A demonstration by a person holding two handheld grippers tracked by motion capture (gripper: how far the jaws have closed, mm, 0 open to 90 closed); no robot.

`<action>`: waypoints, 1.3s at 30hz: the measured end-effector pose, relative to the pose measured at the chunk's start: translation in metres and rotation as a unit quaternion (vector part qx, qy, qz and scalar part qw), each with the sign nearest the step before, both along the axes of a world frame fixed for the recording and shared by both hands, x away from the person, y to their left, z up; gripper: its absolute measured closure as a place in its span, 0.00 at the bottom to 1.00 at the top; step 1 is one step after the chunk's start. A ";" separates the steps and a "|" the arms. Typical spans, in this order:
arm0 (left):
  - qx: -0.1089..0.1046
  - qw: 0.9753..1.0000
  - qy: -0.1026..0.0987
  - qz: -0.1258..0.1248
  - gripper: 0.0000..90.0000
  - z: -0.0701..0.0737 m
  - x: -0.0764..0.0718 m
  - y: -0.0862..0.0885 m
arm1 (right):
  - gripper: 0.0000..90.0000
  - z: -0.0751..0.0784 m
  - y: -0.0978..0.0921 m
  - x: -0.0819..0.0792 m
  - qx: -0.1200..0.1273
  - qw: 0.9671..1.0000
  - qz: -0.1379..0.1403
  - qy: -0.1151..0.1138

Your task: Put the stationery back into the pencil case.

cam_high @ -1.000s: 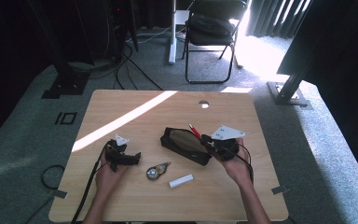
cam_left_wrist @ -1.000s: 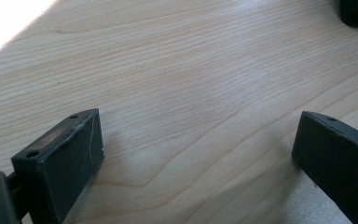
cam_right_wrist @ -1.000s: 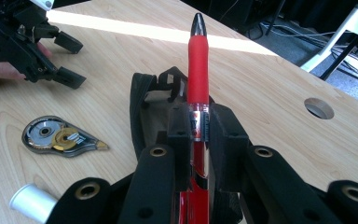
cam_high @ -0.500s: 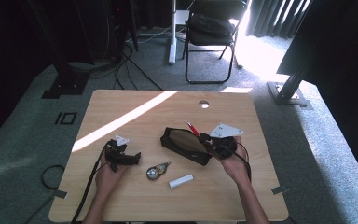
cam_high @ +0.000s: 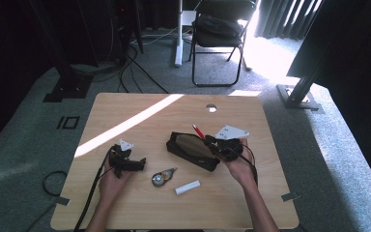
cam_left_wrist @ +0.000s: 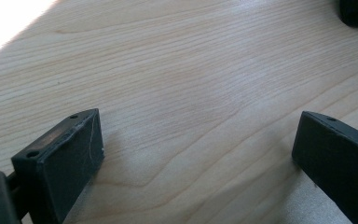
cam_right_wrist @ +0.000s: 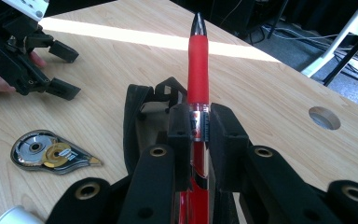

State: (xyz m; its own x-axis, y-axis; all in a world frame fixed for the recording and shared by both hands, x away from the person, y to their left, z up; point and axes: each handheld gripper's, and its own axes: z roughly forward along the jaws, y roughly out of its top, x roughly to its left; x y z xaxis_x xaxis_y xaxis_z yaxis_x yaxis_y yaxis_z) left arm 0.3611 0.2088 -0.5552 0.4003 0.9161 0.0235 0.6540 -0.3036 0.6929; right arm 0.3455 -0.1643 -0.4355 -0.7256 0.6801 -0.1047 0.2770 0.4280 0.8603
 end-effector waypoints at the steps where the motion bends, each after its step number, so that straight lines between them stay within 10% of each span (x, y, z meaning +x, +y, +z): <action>1: 0.000 1.000 0.000 0.000 0.03 0.000 0.000 0.000 | 0.88 0.000 0.000 0.001 0.000 1.000 0.000 0.000; 39: -0.001 1.000 0.000 0.001 0.03 0.000 0.000 0.000 | 0.88 -0.012 0.012 0.023 -0.009 1.000 0.010 0.008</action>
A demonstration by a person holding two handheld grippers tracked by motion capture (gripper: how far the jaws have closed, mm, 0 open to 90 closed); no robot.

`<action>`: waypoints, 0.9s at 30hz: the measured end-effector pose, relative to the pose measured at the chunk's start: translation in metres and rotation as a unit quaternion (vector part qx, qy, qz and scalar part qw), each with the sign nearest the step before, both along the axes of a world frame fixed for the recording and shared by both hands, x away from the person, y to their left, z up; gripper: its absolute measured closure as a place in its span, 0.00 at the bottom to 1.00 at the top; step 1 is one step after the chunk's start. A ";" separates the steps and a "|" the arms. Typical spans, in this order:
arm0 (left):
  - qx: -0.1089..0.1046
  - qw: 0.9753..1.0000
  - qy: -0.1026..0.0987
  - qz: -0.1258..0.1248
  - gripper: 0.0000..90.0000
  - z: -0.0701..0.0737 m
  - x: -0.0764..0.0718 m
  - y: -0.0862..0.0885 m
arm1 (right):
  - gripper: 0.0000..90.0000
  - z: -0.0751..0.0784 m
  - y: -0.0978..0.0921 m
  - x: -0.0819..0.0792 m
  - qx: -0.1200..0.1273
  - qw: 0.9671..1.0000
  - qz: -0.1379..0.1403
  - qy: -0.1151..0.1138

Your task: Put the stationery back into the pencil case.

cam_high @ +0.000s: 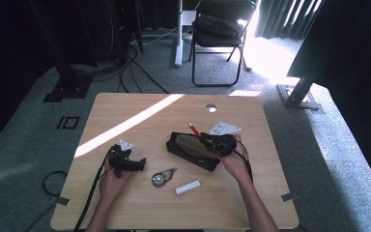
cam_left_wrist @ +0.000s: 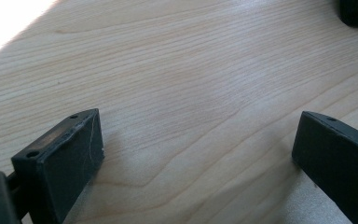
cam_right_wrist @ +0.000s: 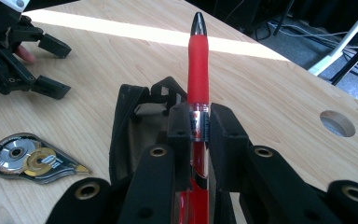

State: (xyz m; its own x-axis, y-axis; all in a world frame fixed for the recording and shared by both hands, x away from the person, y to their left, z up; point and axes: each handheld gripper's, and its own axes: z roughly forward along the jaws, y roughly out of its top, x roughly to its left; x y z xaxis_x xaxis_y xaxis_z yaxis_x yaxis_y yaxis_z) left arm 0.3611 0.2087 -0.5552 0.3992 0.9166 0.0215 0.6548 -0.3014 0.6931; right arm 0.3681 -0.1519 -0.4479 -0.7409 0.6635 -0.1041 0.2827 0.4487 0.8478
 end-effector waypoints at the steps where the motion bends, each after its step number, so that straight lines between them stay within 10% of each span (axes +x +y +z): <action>1: 0.000 1.000 0.000 0.000 0.03 0.000 0.000 0.000 | 0.88 0.000 0.000 0.001 -0.001 1.000 -0.001 0.001; 27: 0.000 1.000 -0.001 0.000 0.03 0.000 0.000 0.000 | 0.88 -0.007 0.012 0.014 -0.010 1.000 0.007 0.011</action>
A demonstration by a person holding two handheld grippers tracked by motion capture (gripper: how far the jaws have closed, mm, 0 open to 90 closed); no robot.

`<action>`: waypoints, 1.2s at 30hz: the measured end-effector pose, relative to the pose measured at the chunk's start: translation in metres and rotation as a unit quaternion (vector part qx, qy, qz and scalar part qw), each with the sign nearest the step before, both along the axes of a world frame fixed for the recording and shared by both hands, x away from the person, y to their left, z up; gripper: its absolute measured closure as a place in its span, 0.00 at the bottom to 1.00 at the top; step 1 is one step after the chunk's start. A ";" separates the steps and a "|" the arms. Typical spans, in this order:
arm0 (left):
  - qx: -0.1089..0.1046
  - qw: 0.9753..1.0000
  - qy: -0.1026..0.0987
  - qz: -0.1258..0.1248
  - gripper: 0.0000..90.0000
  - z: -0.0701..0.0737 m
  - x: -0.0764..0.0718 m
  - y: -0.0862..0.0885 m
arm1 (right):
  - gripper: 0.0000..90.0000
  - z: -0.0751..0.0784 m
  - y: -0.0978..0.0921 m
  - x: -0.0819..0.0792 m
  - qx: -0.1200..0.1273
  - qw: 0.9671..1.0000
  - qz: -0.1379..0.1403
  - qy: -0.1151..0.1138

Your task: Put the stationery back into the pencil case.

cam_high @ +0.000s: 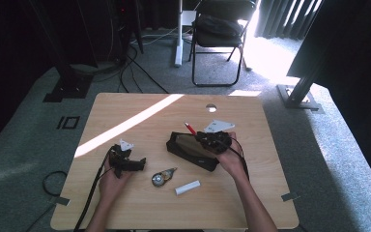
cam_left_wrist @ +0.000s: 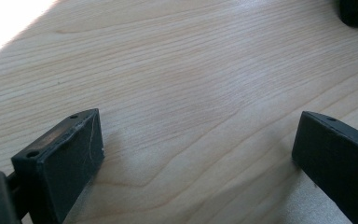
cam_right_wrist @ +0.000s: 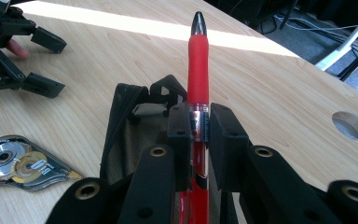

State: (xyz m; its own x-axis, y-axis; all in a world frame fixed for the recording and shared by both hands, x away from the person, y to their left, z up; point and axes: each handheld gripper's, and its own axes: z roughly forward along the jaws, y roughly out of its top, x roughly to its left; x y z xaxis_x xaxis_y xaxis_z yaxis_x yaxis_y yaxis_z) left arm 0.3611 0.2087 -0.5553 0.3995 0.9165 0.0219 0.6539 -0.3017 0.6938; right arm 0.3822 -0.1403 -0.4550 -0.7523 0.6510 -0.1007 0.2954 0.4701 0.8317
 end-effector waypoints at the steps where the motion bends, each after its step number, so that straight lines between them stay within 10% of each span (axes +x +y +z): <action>1: 0.000 1.000 0.000 0.000 0.03 0.000 0.000 0.000 | 0.88 0.000 0.000 0.000 0.000 1.000 0.000 0.001; 36: 0.000 1.000 -0.001 0.000 0.03 0.000 0.000 0.000 | 0.88 -0.018 0.006 0.001 -0.017 0.999 0.021 0.020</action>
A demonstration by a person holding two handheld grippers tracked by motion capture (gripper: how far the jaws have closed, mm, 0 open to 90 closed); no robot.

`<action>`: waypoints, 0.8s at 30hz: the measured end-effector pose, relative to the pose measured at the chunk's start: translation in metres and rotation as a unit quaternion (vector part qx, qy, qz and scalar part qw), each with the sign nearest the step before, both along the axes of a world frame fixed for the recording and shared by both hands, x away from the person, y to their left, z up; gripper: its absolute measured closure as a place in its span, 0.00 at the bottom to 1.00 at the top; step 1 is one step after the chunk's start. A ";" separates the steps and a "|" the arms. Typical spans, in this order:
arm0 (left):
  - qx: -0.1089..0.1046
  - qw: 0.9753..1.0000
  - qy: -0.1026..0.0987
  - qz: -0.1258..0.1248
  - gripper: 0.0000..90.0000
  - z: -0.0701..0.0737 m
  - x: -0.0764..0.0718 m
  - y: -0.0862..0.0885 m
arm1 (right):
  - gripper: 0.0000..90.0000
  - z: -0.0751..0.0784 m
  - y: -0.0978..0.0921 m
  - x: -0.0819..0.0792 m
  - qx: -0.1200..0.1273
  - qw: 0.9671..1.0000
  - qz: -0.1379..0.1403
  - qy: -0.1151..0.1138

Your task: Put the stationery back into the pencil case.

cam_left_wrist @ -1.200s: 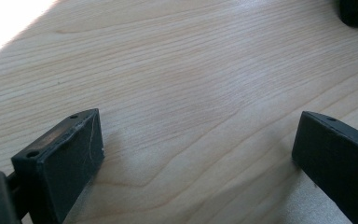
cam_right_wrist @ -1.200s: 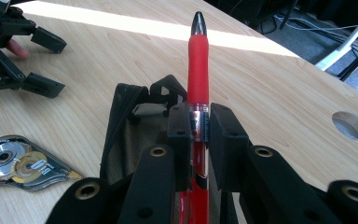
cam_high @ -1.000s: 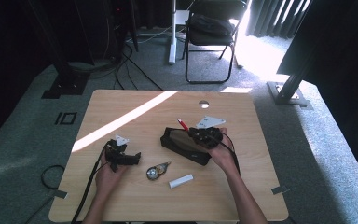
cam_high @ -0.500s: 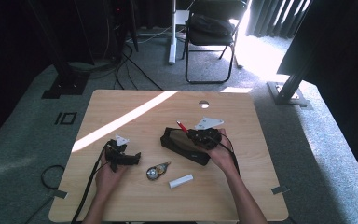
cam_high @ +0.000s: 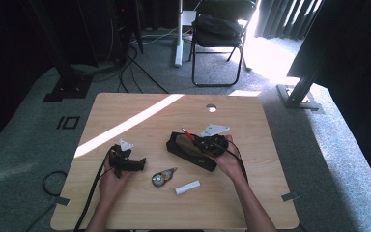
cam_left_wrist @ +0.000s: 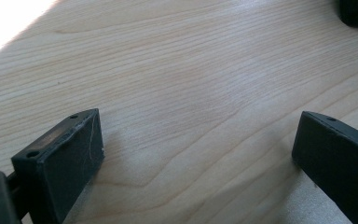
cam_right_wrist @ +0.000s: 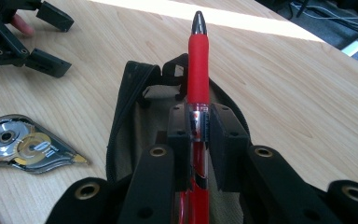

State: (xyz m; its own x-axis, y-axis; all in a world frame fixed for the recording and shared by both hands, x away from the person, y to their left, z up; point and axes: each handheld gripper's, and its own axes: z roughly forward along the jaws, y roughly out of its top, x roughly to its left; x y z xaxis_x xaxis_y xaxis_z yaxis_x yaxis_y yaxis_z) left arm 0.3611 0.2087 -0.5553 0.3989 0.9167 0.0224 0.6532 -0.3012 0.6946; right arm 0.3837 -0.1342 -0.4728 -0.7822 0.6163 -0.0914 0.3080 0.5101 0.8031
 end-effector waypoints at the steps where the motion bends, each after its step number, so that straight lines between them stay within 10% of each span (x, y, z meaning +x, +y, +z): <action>1: 0.000 1.000 0.000 0.000 0.03 0.000 0.000 0.000 | 0.88 0.000 0.000 0.000 -0.001 1.000 0.001 0.002; 24: 0.000 1.000 0.000 0.000 0.03 0.000 0.000 0.000 | 0.88 -0.012 -0.003 -0.001 -0.022 1.000 0.007 0.020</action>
State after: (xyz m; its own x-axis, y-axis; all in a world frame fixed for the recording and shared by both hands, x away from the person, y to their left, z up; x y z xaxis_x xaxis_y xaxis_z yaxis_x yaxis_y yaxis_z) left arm 0.3611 0.2086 -0.5554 0.3987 0.9168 0.0222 0.6531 -0.3008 0.6950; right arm 0.3829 -0.1375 -0.4851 -0.7943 0.6014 -0.0864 0.3324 0.5492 0.7668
